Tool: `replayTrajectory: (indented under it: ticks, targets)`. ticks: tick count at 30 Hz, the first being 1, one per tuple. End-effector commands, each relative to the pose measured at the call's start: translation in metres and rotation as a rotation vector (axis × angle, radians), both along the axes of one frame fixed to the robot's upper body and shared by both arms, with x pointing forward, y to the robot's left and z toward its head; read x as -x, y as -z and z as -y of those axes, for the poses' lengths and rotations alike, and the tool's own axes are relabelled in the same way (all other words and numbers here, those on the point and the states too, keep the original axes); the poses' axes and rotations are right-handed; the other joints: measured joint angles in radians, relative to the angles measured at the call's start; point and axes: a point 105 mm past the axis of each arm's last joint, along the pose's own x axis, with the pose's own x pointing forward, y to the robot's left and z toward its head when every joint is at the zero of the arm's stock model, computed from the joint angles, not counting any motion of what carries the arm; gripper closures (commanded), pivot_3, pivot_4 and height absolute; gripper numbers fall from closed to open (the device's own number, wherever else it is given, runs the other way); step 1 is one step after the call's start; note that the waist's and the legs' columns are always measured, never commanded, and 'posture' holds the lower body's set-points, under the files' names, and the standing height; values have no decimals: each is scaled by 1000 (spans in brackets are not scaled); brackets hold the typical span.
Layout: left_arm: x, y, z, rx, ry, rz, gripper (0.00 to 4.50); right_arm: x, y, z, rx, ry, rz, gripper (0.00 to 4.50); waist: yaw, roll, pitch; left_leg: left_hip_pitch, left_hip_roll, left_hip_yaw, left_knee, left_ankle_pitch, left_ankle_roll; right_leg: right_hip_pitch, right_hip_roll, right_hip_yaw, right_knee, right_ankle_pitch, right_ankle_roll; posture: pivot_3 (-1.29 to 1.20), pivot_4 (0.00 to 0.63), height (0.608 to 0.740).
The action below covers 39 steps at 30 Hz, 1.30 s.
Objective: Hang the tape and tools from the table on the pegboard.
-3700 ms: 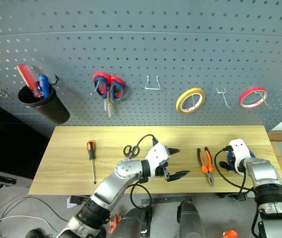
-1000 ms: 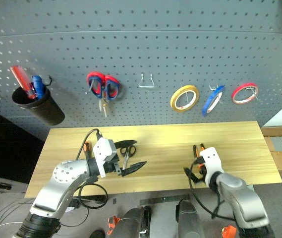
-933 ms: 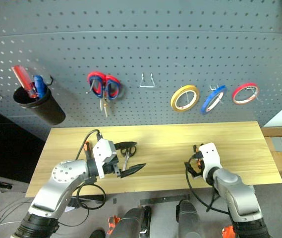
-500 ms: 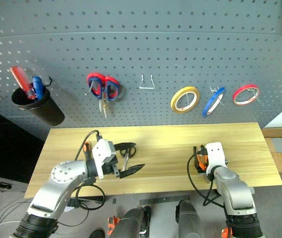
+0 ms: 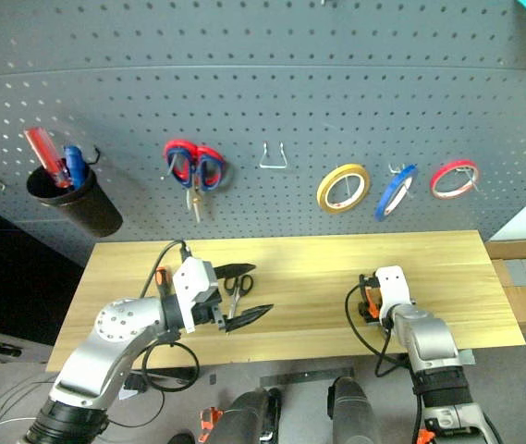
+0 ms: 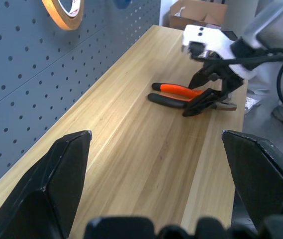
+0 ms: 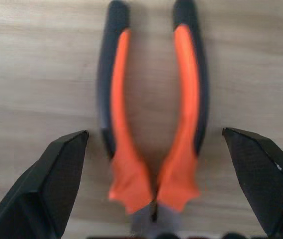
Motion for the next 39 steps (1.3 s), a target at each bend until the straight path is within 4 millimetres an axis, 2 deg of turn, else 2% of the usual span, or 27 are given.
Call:
replayTrajectory:
  ticks: [1, 3, 7, 10, 13, 14, 16, 18, 22, 29, 36, 39]
  targets:
    - [0, -15, -1, 3, 5, 59, 0, 1, 4, 5, -21, 41, -46, 199, 1, 0, -2, 0, 0, 0, 0, 0, 0, 0, 0, 0, 0, 0, 0, -40, 220, 740]
    - [-1, -16, -2, 0, 1, 61, 0, 3, 4, 1, -37, 32, -56, 601, 1, 0, -3, 0, 0, 0, 0, 0, 0, 0, 0, 0, 0, 0, 0, -38, 219, 740]
    - [-2, -17, -3, 2, 0, 65, 0, 7, 0, 2, -34, 31, -64, 1892, 1, -1, -6, 0, 0, 0, 0, 0, 0, 0, 0, 0, 0, 0, 0, -43, 220, 740]
    - [-6, -26, -3, 34, -18, 80, 0, 9, -16, -5, -43, -45, -26, 1912, 1, -1, -6, 0, 0, -1, 0, 0, 0, 0, 0, 0, 0, 0, 0, -51, 227, 740]
    - [-16, -48, -12, 104, -87, 141, 0, 22, -69, -47, -120, -422, 213, 1912, 2, -1, -6, -2, 0, -1, 0, -1, 1, -1, 0, 0, 0, 0, 0, -54, 229, 740]
    - [-22, -56, -19, 117, -132, 183, 0, 35, -93, -65, -167, -579, 327, 1912, 2, 0, -6, -2, 0, -1, 0, -1, 2, -1, 0, 0, -1, 0, 0, -54, 230, 740]
    - [-30, -70, -32, 139, -223, 268, 0, 56, -132, -82, -278, -760, 485, 1912, -5, -1, -6, -1, 0, 0, 0, -2, 3, -1, 0, 0, -1, 0, 1, -50, 231, 740]
    - [-30, -80, -38, 166, -270, 311, 0, 58, -166, -88, -353, -808, 630, 1912, -12, -1, -6, 0, 3, 0, 0, -2, 4, 0, 2, -1, -1, 0, 1, -45, 230, 740]
    - [-23, -80, -42, 170, -318, 336, 0, 40, -217, -103, -427, -825, 826, 1912, -12, -2, -7, 2, 2, 0, 1, -2, 4, 2, 2, 0, -1, 1, 2, -8, 220, 740]
    - [-6, -74, -46, 171, -373, 348, 0, 12, -274, -133, -441, -810, 1053, 1912, 11, -3, -7, -1, 1, -1, 0, 0, 0, -1, 1, 0, -1, 1, 1, 51, 214, 740]
    - [0, -74, -46, 188, -416, 377, 0, 0, -309, -155, -396, -791, 1245, 1912, 30, -3, -7, -1, 1, -2, -1, 1, -1, -2, 2, 0, -1, 1, 0, 76, 209, 740]
    - [0, -74, -46, 189, -423, 379, 0, -5, -316, -161, -385, -773, 1292, 1912, 31, -3, -7, -1, 0, -1, 0, 1, -1, -2, 2, 0, -1, 1, 0, 75, 208, 740]
